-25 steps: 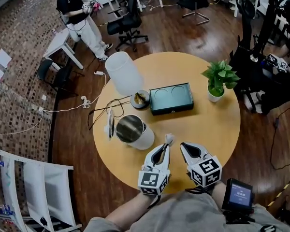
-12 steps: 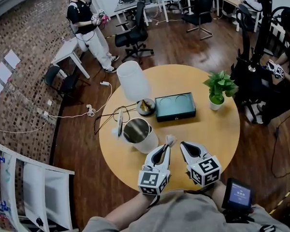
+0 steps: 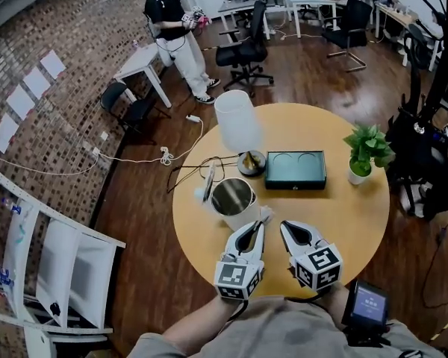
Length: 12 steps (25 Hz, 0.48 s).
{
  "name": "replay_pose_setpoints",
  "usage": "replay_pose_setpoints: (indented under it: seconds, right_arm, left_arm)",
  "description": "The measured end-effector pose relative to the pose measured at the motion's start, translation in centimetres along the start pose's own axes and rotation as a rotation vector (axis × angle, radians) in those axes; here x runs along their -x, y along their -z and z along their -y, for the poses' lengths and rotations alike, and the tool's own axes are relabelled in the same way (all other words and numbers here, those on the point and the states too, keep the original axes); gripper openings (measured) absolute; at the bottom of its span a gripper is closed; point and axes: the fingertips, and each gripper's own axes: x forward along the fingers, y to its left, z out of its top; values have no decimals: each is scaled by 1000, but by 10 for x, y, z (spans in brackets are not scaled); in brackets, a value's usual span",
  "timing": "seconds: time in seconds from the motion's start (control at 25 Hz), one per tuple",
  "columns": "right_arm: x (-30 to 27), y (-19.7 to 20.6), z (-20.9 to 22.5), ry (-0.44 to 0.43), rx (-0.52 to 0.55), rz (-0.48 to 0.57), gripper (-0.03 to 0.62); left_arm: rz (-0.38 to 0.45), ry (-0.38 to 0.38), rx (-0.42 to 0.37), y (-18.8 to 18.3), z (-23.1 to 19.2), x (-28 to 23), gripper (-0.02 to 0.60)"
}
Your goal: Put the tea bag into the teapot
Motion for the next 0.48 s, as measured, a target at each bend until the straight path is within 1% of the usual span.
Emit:
replay_pose_setpoints:
  seconds: [0.12, 0.24, 0.36, 0.48]
  right_arm:
    - [-13, -1, -2, -36, 6, -3, 3]
    - [-22, 0, -7, -50, 4, -9, 3]
    - [-35, -1, -12, -46, 13, -13, 3]
    - [-53, -3, -18, -15, 18, -14, 3]
  left_arm:
    - [1, -45, 6, 1, -13, 4, 14]
    - [2, -73, 11, 1, -28, 9, 14]
    - [14, -83, 17, 0, -48, 9, 14]
    - [21, -64, 21, -3, -72, 8, 14]
